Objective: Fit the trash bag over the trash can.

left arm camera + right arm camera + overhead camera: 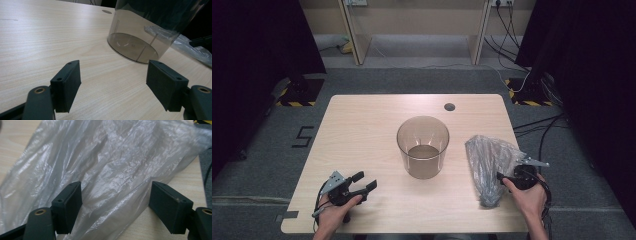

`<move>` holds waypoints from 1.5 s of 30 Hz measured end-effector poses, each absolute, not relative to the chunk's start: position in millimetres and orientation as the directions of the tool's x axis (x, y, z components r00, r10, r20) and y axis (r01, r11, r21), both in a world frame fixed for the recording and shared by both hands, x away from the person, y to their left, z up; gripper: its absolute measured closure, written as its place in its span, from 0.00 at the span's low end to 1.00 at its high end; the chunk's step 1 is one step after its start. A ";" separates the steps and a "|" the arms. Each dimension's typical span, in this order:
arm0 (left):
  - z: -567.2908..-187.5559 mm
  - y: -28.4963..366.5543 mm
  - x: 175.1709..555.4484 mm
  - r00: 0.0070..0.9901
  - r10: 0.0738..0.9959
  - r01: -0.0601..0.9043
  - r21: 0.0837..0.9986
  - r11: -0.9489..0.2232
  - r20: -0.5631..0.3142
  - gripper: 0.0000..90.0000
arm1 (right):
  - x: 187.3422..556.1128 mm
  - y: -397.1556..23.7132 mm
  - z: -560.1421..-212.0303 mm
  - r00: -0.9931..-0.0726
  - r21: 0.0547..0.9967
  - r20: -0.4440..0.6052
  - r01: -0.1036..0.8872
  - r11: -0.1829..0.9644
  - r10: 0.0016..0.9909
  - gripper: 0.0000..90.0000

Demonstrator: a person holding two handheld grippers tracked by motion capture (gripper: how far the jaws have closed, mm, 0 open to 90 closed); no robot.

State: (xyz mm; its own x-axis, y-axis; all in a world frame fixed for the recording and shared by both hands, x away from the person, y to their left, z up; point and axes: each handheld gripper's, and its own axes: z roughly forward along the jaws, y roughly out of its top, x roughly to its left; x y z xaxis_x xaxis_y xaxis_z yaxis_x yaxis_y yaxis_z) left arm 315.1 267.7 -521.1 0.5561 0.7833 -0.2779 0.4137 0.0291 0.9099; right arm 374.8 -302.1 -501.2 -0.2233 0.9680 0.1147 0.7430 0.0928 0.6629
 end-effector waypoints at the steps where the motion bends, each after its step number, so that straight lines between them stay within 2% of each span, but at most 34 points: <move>1: -521.1 267.4 314.9 0.557 0.784 0.413 0.910 0.026 -0.275 0.30 | 375.3 -300.3 -502.5 -0.230 0.664 0.099 0.740 0.107 0.968 0.28; 7: -521.1 267.0 315.5 0.557 0.783 0.418 0.908 0.024 -0.278 0.30 | 374.9 -290.4 -505.9 -0.241 0.666 -0.001 0.724 0.180 0.971 0.27; 9: -521.2 267.1 315.6 0.556 0.782 0.420 0.907 0.027 -0.280 0.30 | 374.9 -289.2 -506.3 -0.238 0.670 0.001 0.721 0.176 0.971 0.28; 13: -521.1 266.9 315.6 0.558 0.781 0.419 0.908 0.024 -0.279 0.30 | 376.0 -286.7 -503.1 -0.298 0.674 0.003 0.705 0.218 0.954 0.58; 18: -521.1 266.8 315.4 0.560 0.780 0.418 0.908 0.025 -0.279 0.30 | 377.8 -286.6 -502.4 -0.314 0.681 0.040 0.703 0.204 0.949 0.86; 20: -521.2 266.7 315.3 0.560 0.780 0.417 0.908 0.026 -0.279 0.30 | 378.4 -289.0 -503.5 -0.305 0.683 0.095 0.713 0.161 0.948 0.96; 21: -521.2 266.7 315.3 0.560 0.780 0.418 0.908 0.025 -0.280 0.30 | 378.6 -290.5 -504.4 -0.305 0.686 0.122 0.713 0.141 0.945 0.98; 27: -521.2 266.6 315.5 0.559 0.780 0.420 0.907 0.026 -0.281 0.30 | 374.6 -284.5 -497.6 -0.321 0.737 0.115 0.662 0.135 0.940 1.00; 34: -521.1 266.4 315.1 0.561 0.780 0.416 0.909 0.024 -0.277 0.30 | 372.1 -269.9 -467.7 -0.364 0.852 0.070 0.507 0.134 0.929 1.00; 45: -521.1 265.6 315.1 0.561 0.780 0.418 0.908 0.023 -0.278 0.30 | 385.0 -245.8 -422.2 -0.388 0.944 0.039 0.316 0.093 0.921 1.00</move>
